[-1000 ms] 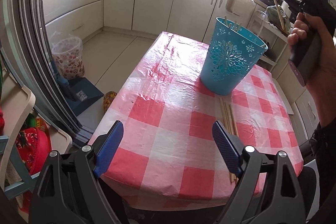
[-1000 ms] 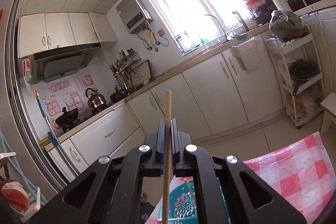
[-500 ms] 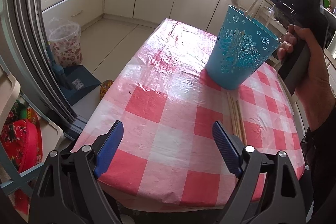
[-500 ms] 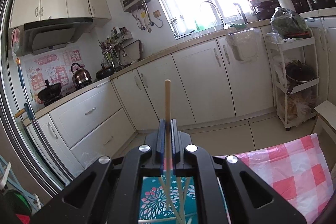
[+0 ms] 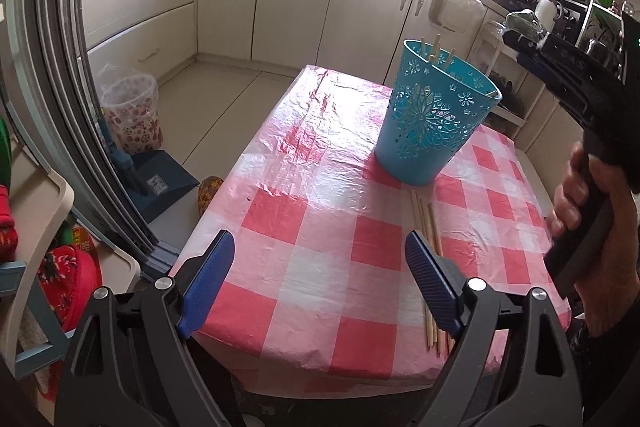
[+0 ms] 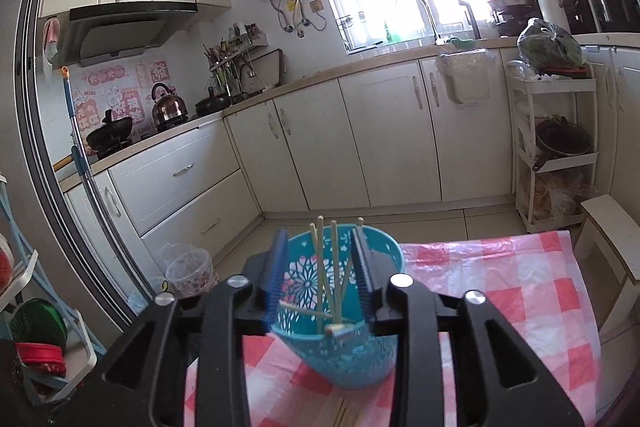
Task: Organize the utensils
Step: 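Open the right tool to release the stick into the basket, then move the right tool back to the sticks and close on one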
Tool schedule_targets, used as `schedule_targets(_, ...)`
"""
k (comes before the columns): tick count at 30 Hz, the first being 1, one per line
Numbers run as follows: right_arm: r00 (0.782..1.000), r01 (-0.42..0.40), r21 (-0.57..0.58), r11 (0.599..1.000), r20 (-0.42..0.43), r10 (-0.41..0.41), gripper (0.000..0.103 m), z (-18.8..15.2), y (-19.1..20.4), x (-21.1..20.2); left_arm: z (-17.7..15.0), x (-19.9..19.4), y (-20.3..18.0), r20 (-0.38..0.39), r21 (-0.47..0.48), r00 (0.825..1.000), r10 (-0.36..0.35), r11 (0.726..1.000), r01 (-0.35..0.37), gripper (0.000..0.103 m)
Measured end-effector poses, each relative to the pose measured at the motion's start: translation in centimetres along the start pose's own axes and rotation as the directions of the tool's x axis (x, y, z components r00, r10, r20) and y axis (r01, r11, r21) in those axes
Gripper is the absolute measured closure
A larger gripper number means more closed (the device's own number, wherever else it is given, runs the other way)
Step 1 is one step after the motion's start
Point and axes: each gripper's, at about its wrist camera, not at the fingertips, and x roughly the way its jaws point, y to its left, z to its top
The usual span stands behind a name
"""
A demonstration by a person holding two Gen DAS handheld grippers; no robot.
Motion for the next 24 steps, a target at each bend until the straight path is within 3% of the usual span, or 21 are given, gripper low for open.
schedule_targets(11, 0.994, 0.069, 0.095, 0.993, -0.097, -0.06, 0.055, -5.9, -1.6, -8.1, -0.7, -4.5, -1.7, 0.063, 0.068, 0.998, 0.006, 0.998, -0.01, 0.014)
schedule_targets(24, 0.978, 0.089, 0.121, 0.989, -0.197, -0.064, 0.055, -10.0, -1.3, -9.0, -1.0, -6.9, -1.9, 0.103, 0.09, 0.995, 0.013, 0.996, -0.022, 0.012)
